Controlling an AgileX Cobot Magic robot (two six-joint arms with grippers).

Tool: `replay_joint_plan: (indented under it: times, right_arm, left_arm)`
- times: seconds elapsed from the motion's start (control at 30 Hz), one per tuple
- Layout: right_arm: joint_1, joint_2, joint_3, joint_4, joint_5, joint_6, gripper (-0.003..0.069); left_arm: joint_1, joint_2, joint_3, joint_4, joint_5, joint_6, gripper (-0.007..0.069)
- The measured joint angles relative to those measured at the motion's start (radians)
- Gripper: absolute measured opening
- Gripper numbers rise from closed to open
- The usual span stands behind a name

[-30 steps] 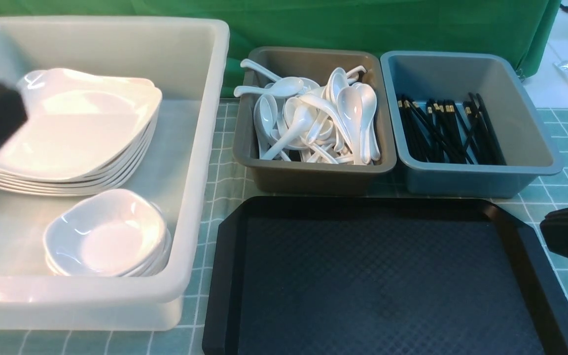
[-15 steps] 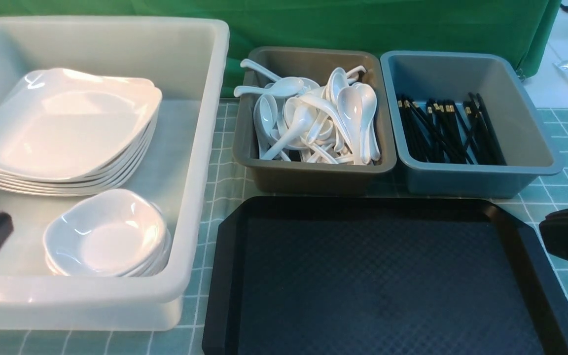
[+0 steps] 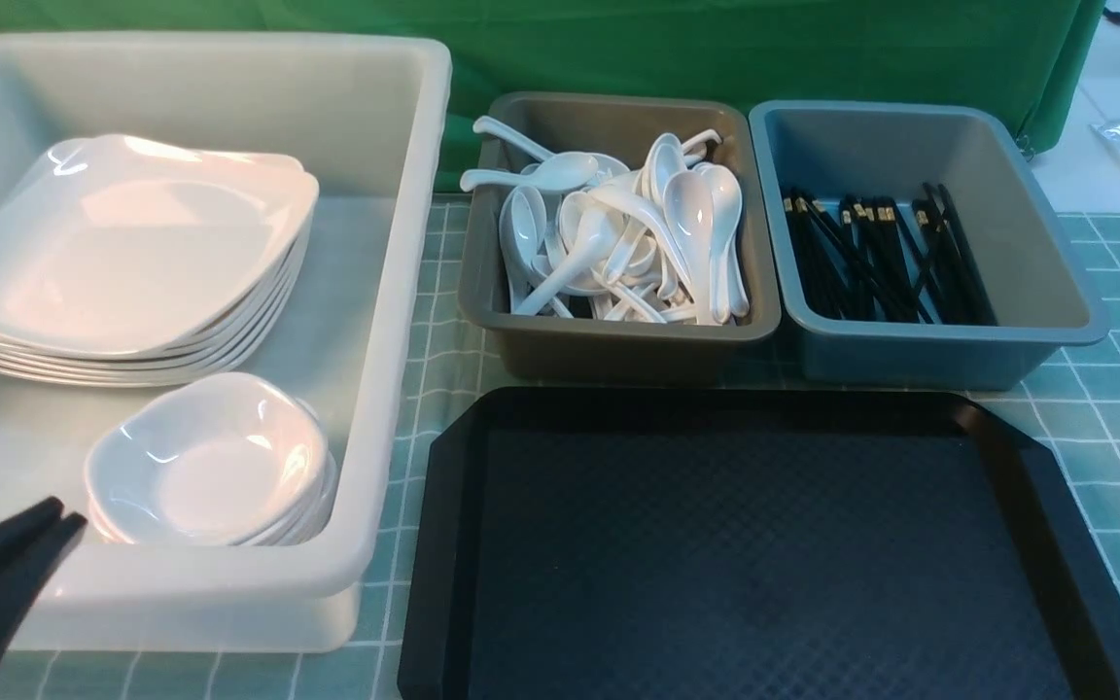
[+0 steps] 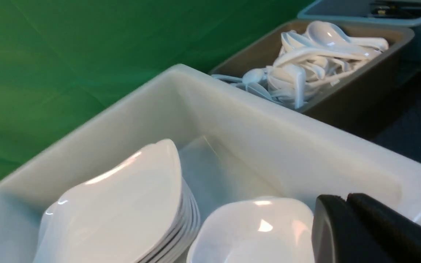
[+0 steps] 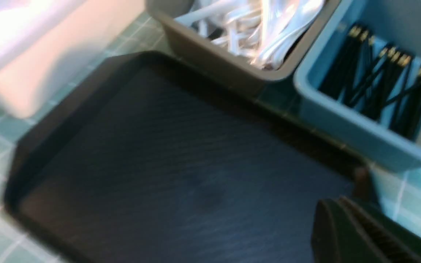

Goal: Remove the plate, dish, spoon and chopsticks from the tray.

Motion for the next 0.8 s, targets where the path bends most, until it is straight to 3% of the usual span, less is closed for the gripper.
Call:
replay_joint_plan:
  times: [0.1, 0.13, 0.17, 0.23, 0.37, 0.8]
  right_arm:
    - [-0.152, -0.118, 0.203, 0.033, -0.223, -0.052, 0.0016]
    - [-0.262, -0.224, 0.369, 0.040, -0.366, -0.067, 0.0016]
    - [-0.262, -0.224, 0.369, 0.040, -0.366, -0.067, 0.0016]
    - [-0.386, -0.362, 0.566, 0.043, -0.490, -0.057, 0.0016]
    - [-0.513, -0.551, 0.800, 0.047, -0.538, -0.010, 0.0016]
    - [-0.552, -0.691, 0.875, 0.050, -0.416, 0.072, 0.0019]
  left_arm:
    - [0.000, 0.000, 0.000, 0.000, 0.010, 0.004, 0.0011]
    - [0.000, 0.000, 0.000, 0.000, 0.013, 0.004, 0.0011]
    - [0.000, 0.000, 0.000, 0.000, 0.013, 0.004, 0.0011]
    - [0.000, 0.000, 0.000, 0.004, 0.016, 0.004, 0.0011]
    - [0.000, 0.000, 0.000, 0.011, 0.019, 0.004, 0.0011]
    - [0.000, 0.005, 0.002, 0.023, 0.023, 0.004, 0.0011]
